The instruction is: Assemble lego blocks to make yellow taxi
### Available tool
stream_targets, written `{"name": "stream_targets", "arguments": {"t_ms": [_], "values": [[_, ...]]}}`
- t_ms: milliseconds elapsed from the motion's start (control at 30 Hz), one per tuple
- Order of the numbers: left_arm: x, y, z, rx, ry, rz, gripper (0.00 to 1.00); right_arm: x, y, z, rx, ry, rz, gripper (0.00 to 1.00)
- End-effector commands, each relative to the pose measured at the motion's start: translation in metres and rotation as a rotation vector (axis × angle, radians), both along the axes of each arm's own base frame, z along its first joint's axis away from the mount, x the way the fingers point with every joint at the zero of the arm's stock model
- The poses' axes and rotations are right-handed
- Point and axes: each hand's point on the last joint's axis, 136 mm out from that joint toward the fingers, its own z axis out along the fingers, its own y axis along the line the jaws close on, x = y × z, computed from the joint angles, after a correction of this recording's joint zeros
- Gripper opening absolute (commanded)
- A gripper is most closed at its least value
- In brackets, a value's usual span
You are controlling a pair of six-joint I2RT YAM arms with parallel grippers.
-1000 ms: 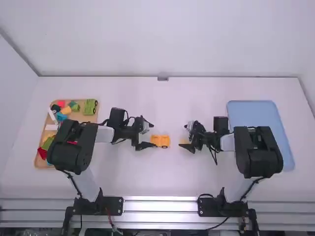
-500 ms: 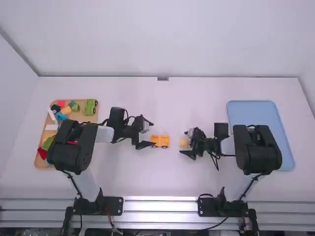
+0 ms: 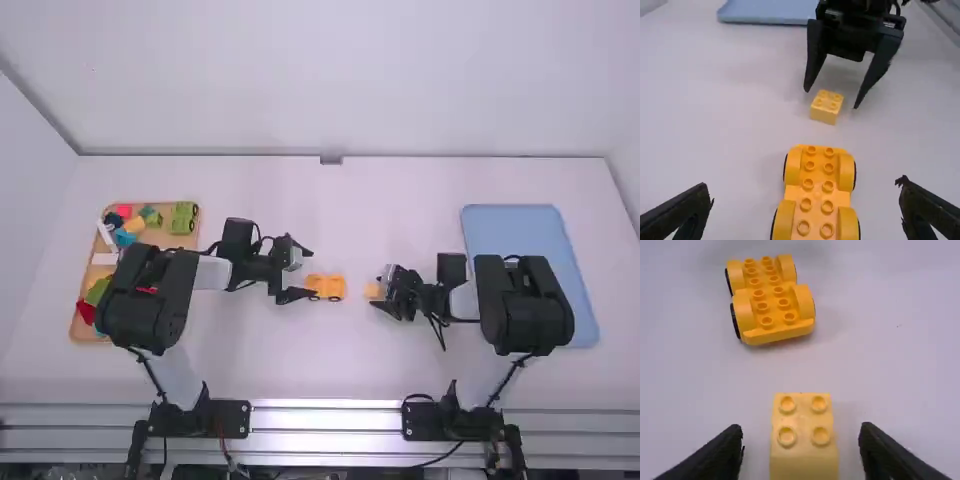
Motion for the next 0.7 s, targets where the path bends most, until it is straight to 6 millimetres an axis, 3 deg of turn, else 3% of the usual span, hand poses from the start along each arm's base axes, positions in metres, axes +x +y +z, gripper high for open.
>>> {"name": "stream_targets", "arguments": {"t_ms": [0, 200, 467, 667], "values": [[-0.008, -0.004, 0.002, -0.029, 0.015, -0.032, 0.99, -0.001, 0.001, -0.002, 0.005, 0.023, 0.004, 0.61], [-0.008, -0.001, -0.004, 0.001, 0.033, -0.012, 0.99, -0.002, 0.004, -0.012, -0.058, 0.067, 0.007, 0.59], [-0.008, -0.001, -0.005, 0.003, 0.042, -0.011, 0.99, 0.003, 0.006, -0.009, -0.059, 0.051, 0.012, 0.34], [-0.007, -0.001, -0.017, 0.065, 0.054, 0.013, 0.99, 0.005, 0.008, 0.007, 0.034, 0.018, 0.033, 0.24]]}}
